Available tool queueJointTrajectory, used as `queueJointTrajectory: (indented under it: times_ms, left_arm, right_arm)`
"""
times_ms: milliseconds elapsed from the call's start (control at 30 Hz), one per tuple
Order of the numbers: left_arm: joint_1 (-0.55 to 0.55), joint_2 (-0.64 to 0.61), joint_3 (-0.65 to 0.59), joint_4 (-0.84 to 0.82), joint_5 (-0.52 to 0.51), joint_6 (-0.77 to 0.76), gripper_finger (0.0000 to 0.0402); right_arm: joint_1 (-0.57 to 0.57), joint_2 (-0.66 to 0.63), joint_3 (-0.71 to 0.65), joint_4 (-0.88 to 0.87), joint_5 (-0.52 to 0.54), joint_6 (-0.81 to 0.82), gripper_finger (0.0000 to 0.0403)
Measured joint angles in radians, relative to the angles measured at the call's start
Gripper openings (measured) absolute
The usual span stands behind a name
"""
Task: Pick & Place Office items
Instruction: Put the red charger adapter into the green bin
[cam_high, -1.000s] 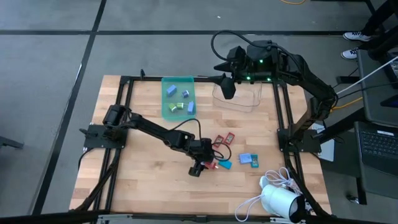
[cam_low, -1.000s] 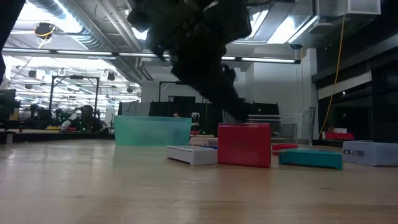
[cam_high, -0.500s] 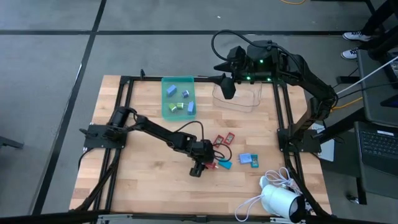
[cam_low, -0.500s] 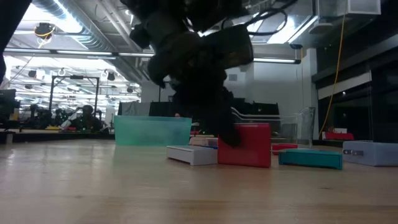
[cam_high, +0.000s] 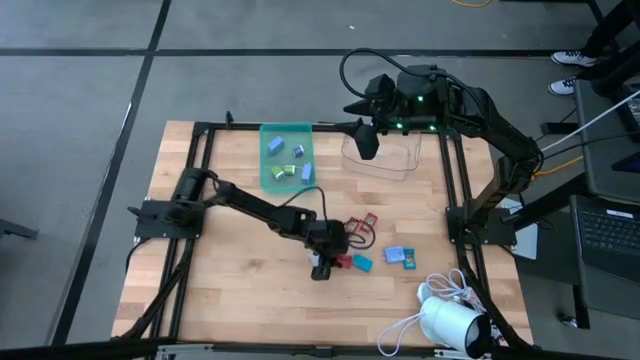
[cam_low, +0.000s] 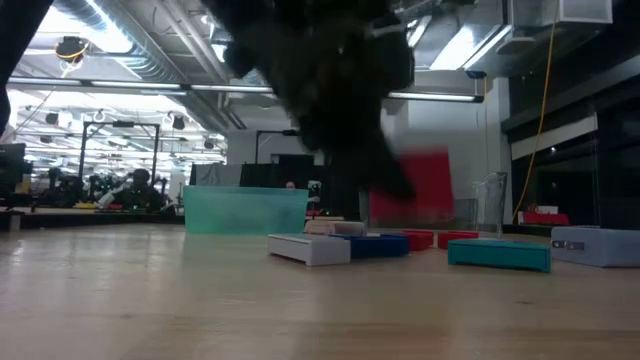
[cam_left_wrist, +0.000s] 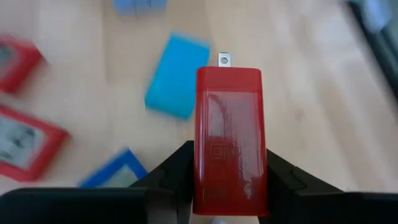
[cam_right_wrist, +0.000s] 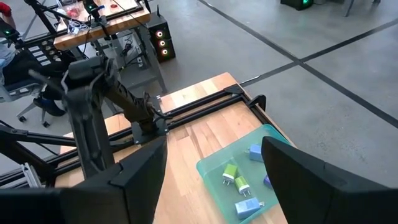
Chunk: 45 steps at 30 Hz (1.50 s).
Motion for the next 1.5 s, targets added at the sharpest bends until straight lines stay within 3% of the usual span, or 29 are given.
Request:
queueJointTrajectory:
  times_ms: [200, 433, 633, 767, 1067, 1200, 1367, 1500]
  left_arm:
    - [0.049, -0.127, 0.003, -0.013, 0.012, -0.002, 0.0116]
    - [0.157, -0.299, 0.004, -0.229, -0.182, 0.016, 0.0116]
    - [0.291, -0.46, -0.014, -0.268, -0.183, 0.033, 0.0116]
    - [0.39, -0.616, -0.142, -0.098, -0.125, -0.006, 0.0116]
    - [0.538, -1.021, -0.637, 0.264, -0.097, -0.206, 0.0116]
    - [0.561, -1.145, -0.758, 0.275, -0.118, -0.257, 0.0116]
    - [0.575, -1.201, -0.806, 0.268, -0.117, -0.289, 0.0116]
    - [0.595, -1.188, -0.806, 0.271, -0.115, -0.277, 0.0116]
  right_arm:
    - [0.0, 0.0, 0.0, 0.019, 0.0, -0.017, 0.0267]
    - [0.0, 0.0, 0.0, 0.08, -0.001, -0.033, 0.0267]
    - [0.0, -0.002, 0.0, 0.129, -0.026, -0.055, 0.0267]
    - [0.0, -0.021, -0.001, 0.135, -0.024, -0.104, 0.0267]
    - [0.021, -0.123, -0.036, 0.147, -0.028, -0.212, 0.0267]
    - [0.021, -0.205, -0.218, 0.182, -0.027, -0.19, 0.0267]
    - [0.021, -0.394, -0.643, 0.442, -0.019, -0.087, 0.0267]
    - [0.021, -0.58, -0.99, 0.688, 0.049, 0.03, 0.0267]
